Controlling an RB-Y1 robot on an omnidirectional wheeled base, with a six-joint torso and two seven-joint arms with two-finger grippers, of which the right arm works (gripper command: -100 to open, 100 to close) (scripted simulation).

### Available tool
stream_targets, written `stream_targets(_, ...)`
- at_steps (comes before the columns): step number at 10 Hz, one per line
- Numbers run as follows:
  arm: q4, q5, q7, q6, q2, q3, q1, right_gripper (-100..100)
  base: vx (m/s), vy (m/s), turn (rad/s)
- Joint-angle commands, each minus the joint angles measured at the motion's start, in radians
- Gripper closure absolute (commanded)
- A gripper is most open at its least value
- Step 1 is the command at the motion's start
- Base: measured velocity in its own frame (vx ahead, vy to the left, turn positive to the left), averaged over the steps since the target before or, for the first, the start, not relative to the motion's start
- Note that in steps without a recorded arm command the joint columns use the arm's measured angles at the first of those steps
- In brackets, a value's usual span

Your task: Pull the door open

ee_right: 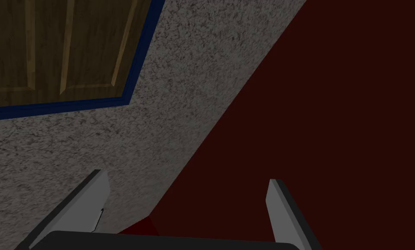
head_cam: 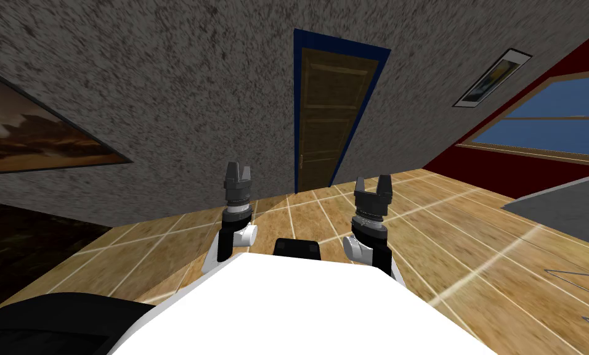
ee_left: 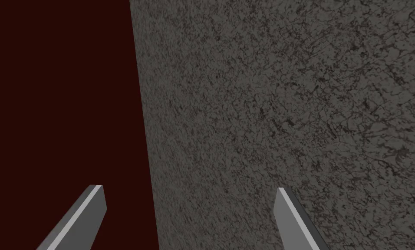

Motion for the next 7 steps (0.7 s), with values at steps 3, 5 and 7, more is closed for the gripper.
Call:
stream_targets(3,0.071,-0.038,-0.058,-0.011,-0.017,0.004,-0.029,-100,0.071,-0.01,0.099)
stream_targets(5,0.103,-0.054,-0.083,-0.015,-0.024,0.006,-0.041,-100,0.085,-0.014,0.079)
stream_targets(7,0.14,-0.074,-0.114,-0.021,-0.032,0.008,-0.056,-100,0.066,-0.016,0.088)
